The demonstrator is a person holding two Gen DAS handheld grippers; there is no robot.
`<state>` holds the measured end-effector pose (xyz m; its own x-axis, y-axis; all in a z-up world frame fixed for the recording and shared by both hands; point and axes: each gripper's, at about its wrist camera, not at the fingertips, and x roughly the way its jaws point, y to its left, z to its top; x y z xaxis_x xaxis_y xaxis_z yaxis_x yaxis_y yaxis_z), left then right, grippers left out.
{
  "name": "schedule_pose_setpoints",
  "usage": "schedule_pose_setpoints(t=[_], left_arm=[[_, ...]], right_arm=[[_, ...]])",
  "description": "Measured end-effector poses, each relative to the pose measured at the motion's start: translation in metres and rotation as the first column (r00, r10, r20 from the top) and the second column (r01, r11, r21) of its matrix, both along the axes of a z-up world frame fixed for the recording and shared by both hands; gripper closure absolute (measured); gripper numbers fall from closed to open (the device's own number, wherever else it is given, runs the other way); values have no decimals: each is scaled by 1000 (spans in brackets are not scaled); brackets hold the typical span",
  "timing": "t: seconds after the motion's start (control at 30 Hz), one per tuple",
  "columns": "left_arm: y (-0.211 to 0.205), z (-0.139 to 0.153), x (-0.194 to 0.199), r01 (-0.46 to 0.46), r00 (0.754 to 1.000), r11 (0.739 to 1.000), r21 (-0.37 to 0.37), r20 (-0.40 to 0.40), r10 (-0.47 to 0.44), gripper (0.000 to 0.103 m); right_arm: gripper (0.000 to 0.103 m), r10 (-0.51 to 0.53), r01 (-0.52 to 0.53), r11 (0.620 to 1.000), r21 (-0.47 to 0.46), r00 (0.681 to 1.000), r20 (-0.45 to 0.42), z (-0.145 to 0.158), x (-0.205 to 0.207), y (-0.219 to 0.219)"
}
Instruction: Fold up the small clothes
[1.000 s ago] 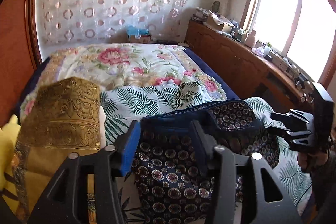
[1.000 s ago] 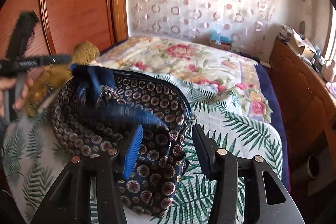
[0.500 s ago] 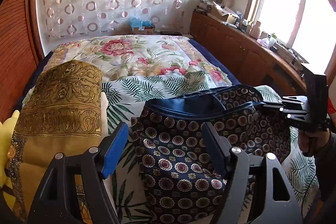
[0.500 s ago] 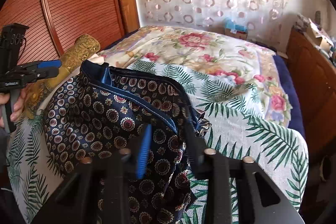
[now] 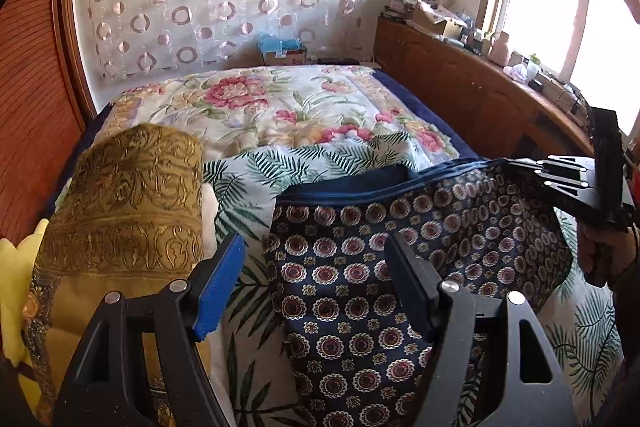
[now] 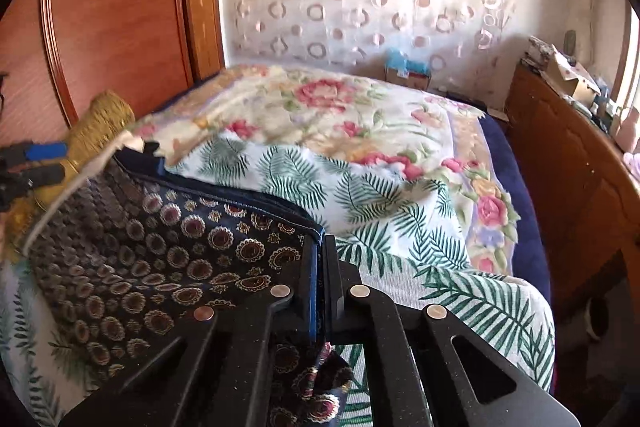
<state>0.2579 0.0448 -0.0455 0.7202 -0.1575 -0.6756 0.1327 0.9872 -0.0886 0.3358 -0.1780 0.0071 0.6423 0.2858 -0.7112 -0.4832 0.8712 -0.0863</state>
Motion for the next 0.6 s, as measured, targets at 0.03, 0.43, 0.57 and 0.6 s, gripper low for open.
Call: schedule_pose_setpoints(t=[0.03, 0.43, 0.57, 0.6], left_arm=[[-1, -4, 0, -3, 1000, 1000, 3, -9, 3, 30], [0, -19, 4, -25, 999, 1000, 13, -40, 26, 30], [0, -21, 2, -16, 999, 1000, 3, -41, 16, 30], [-2, -22, 1, -13, 999, 1000, 5, -43, 14, 30]], right_arm=[[101, 2, -2, 1000, -3, 1000, -2, -1, 0, 0], [44, -8, 9, 1000, 27, 999, -33, 10, -30, -10], [39, -6, 10, 999, 37, 995, -97, -4, -36, -12], [39, -2, 7, 999, 45, 994, -106, -5, -36, -13]])
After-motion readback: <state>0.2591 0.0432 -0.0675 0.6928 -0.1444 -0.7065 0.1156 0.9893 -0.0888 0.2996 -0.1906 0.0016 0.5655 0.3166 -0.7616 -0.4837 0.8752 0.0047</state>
